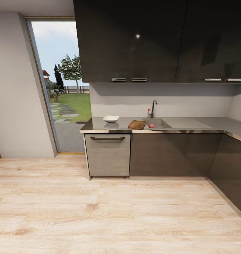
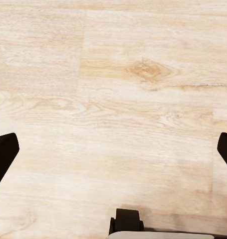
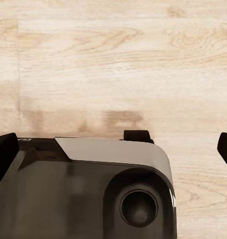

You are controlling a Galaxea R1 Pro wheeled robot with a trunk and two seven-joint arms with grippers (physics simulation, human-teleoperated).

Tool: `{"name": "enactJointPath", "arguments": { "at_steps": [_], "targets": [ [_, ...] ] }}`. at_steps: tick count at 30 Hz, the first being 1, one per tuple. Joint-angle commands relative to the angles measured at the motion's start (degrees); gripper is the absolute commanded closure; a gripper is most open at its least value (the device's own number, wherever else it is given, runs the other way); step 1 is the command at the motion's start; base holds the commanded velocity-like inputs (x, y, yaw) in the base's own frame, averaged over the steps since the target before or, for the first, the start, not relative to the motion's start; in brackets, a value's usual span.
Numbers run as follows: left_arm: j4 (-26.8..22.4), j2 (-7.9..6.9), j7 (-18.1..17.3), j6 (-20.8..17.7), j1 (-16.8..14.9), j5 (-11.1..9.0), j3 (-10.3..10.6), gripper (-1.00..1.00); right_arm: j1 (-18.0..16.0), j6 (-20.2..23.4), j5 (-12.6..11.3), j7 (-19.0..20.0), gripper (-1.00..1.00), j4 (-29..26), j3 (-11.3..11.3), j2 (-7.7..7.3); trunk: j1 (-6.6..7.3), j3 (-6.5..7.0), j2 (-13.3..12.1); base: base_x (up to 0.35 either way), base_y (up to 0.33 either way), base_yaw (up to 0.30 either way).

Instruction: In the kitchen, take the Vidalia onion out of the sink, dice it on the chopping board with the paring knife, put the diced onion into the bowl on the countertop, then place both the paring knife and the chopping board into the sink.

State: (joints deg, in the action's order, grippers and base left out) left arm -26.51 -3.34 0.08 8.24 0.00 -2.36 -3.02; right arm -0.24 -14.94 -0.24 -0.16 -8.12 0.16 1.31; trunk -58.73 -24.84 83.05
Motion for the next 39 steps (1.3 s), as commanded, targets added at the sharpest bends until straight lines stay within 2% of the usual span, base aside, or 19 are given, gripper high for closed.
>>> {"name": "enactJointPath", "arguments": {
  "at_steps": [1, 39],
  "targets": [
    [-0.03, 0.0, 0.01, 0.11, 0.0, -0.26, 0.0, -1.0, -0.02, -0.18, -0.03, -0.02, -1.0, 0.03, 0.01, 0.01, 0.0, -0.05, 0.03, 0.0, 0.0, 0.0],
    [0.76, 0.0, 0.01, 0.11, 0.0, -0.19, -0.01, -1.0, -0.02, -0.37, -0.21, -0.02, -1.0, -0.52, -0.13, 0.32, 0.0, -0.05, 0.03, 0.0, 0.0, 0.0]
  ]
}}
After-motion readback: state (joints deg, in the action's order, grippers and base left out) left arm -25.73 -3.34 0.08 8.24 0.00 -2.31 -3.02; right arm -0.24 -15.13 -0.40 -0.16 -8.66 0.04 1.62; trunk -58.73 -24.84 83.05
